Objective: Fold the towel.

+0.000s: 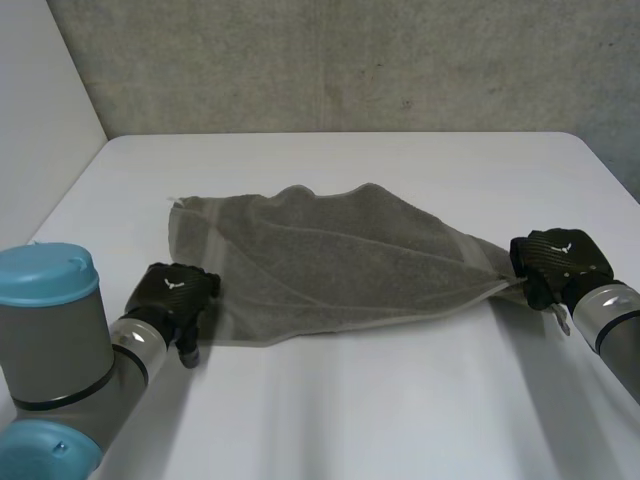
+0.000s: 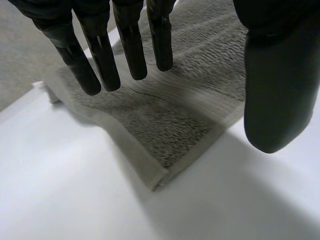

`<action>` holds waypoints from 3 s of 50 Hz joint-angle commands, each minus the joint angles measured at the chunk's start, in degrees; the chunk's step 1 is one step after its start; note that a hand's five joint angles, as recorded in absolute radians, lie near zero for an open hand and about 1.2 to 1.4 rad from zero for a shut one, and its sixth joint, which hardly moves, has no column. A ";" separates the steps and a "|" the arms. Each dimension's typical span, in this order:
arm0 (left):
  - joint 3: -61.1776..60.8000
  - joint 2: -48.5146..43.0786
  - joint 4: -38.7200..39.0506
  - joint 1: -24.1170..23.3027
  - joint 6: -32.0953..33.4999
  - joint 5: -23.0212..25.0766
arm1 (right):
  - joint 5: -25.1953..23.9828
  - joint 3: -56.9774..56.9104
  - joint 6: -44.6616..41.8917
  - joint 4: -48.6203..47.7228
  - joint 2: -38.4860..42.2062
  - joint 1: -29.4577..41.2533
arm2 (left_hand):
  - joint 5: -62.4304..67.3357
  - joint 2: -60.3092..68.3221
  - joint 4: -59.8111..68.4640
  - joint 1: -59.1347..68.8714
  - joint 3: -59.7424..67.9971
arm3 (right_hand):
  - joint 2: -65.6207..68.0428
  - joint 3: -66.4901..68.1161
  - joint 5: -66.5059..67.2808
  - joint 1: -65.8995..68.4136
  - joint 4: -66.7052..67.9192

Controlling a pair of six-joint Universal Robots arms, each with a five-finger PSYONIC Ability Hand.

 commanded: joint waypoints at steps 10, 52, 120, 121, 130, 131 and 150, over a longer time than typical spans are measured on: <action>7.25 -9.51 1.57 0.14 -0.02 0.37 | -0.09 0.34 -0.17 -0.10 0.24 0.14 | -10.72 0.04 -0.30 -0.41 -0.37 | 4.15 3.61 2.92 3.97 3.54; 9.89 -10.31 2.18 0.23 0.07 0.63 | -0.35 0.61 -0.87 -0.63 0.77 0.23 | -10.55 0.21 -0.13 -0.24 -0.20 | 4.15 3.61 2.92 3.97 3.54; -0.91 12.43 0.61 3.12 -3.80 0.72 | -1.85 -1.33 -9.84 13.61 -16.55 -0.91 | 39.89 50.65 50.32 50.20 50.24 | 4.15 3.61 2.92 3.97 3.54; -0.92 12.45 0.60 3.13 -3.79 0.72 | -2.80 -1.41 -10.01 16.48 -18.29 -1.26 | 39.89 50.65 50.32 50.20 50.24 | 4.15 3.61 2.92 3.97 3.54; -5.84 25.44 -4.40 7.60 -3.71 1.07 | -10.80 -1.32 -16.24 29.16 -30.24 -8.63 | 39.89 50.65 50.32 50.20 50.24 | 4.15 3.61 2.92 3.97 3.54; -6.02 26.50 -4.93 8.31 -3.71 1.16 | -10.81 -1.33 -16.25 29.17 -30.26 -8.65 | 39.89 50.65 50.32 50.20 50.24 | 4.15 3.61 2.92 3.97 3.54; 16.94 9.94 -3.09 8.23 -8.35 5.38 | -11.78 -18.55 -18.10 20.55 -15.58 -3.28 | 39.89 50.65 50.32 50.20 50.24 | 4.15 3.61 2.92 3.97 3.54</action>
